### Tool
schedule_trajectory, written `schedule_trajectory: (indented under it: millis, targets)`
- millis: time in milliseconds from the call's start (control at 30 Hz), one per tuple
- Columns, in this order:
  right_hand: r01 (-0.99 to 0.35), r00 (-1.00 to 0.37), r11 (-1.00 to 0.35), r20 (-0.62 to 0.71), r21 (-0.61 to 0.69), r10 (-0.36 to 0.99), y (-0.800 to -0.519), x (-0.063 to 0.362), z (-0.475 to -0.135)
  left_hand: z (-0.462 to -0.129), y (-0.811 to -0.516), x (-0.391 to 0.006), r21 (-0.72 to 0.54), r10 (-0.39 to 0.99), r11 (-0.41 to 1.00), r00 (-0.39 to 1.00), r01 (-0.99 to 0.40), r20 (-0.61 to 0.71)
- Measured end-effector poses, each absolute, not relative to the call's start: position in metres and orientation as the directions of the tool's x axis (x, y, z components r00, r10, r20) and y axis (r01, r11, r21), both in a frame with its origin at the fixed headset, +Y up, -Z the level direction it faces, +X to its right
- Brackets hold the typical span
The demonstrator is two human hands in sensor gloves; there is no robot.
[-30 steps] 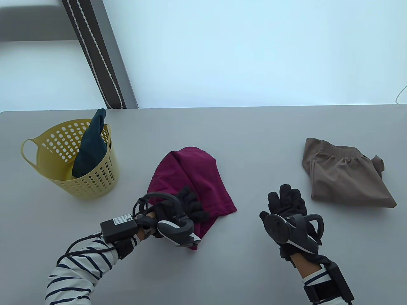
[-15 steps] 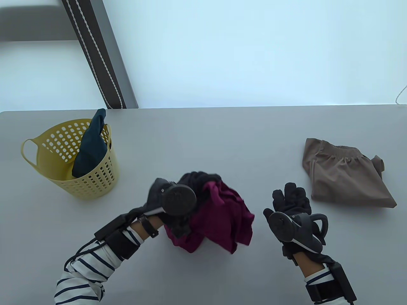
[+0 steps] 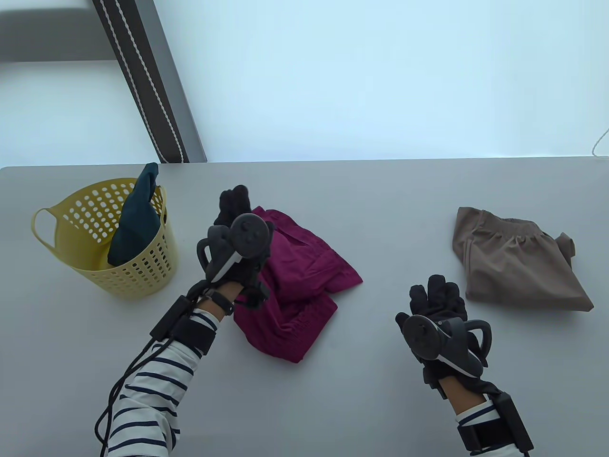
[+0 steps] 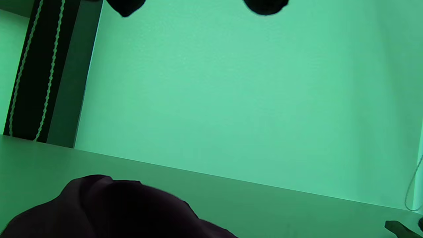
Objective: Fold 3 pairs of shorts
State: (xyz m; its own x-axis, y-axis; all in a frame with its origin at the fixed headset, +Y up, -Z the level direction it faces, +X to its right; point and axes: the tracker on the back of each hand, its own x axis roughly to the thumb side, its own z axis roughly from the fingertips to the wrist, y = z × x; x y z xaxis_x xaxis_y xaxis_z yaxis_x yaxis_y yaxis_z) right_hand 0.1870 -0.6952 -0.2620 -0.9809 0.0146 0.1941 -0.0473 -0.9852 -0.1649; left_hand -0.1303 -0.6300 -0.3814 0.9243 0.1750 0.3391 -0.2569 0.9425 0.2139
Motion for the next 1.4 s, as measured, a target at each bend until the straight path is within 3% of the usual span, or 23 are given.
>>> schedule_trajectory:
  millis: [67, 167, 300, 367, 433, 533, 733, 867, 967, 1033, 1100, 1233, 1333, 1400]
  targets:
    - [-0.046, -0.981, -0.986, 0.196, -0.162, 0.014, -0.695, 0.186, -0.262, -0.358, -0.624, -0.102, 0.327, -0.097, 0.94, 0.846, -0.094, 0.525]
    - [-0.045, -0.981, -0.987, 0.194, -0.154, 0.014, -0.696, 0.186, -0.262, -0.339, -0.64, -0.062, 0.396, -0.36, 0.913, 0.649, 0.098, 0.67]
    - [-0.029, -0.981, -0.989, 0.192, -0.143, 0.001, -0.698, 0.185, -0.262, -0.341, -0.689, -0.016, 0.241, -0.419, 0.89, 0.484, 0.387, 0.769]
    - [-0.027, -0.981, -0.989, 0.193, -0.143, -0.001, -0.698, 0.185, -0.262, -0.347, -0.71, -0.002, 0.229, -0.469, 0.836, 0.432, 0.5, 0.77]
    - [-0.031, -0.981, -0.989, 0.193, -0.142, 0.003, -0.698, 0.185, -0.263, -0.357, -0.732, 0.007, 0.196, -0.525, 0.738, 0.367, 0.646, 0.768]
    - [-0.034, -0.982, -0.989, 0.191, -0.144, 0.006, -0.698, 0.186, -0.263, -0.366, -0.751, 0.008, 0.077, -0.5, 0.657, 0.358, 0.75, 0.789]
    - [-0.062, -0.981, -0.986, 0.192, -0.153, 0.031, -0.697, 0.185, -0.262, -0.359, -0.737, -0.003, 0.132, -0.373, 0.882, 0.5, 0.452, 0.781]
    - [-0.323, -0.917, -0.944, 0.27, -0.069, 0.294, -0.698, 0.181, -0.261, -0.347, -0.691, -0.013, 0.014, -0.04, 0.999, 0.607, 0.048, 0.794]
    - [-0.609, -0.724, -0.789, 0.351, 0.08, 0.594, -0.704, 0.175, -0.259, -0.334, -0.651, -0.019, -0.077, 0.175, 0.977, 0.548, -0.197, 0.818]
    - [-0.705, -0.621, -0.695, 0.352, 0.139, 0.7, -0.706, 0.173, -0.258, -0.324, -0.615, -0.028, -0.008, 0.171, 0.951, 0.508, -0.308, 0.844]
    - [-0.679, -0.654, -0.722, 0.341, 0.129, 0.676, -0.708, 0.174, -0.259, -0.318, -0.585, -0.042, 0.058, 0.176, 0.907, 0.499, -0.418, 0.848]
    - [-0.653, -0.695, -0.751, 0.32, 0.094, 0.644, -0.709, 0.178, -0.262, -0.311, -0.544, -0.076, 0.089, 0.2, 0.863, 0.496, -0.498, 0.845]
    - [-0.702, -0.65, -0.701, 0.292, 0.123, 0.702, -0.703, 0.181, -0.264, -0.307, -0.524, -0.108, 0.19, 0.097, 0.888, 0.576, -0.418, 0.812]
    - [-0.649, -0.707, -0.754, 0.287, 0.1, 0.647, -0.693, 0.187, -0.268, -0.306, -0.514, -0.133, 0.236, 0.087, 0.879, 0.627, -0.414, 0.774]
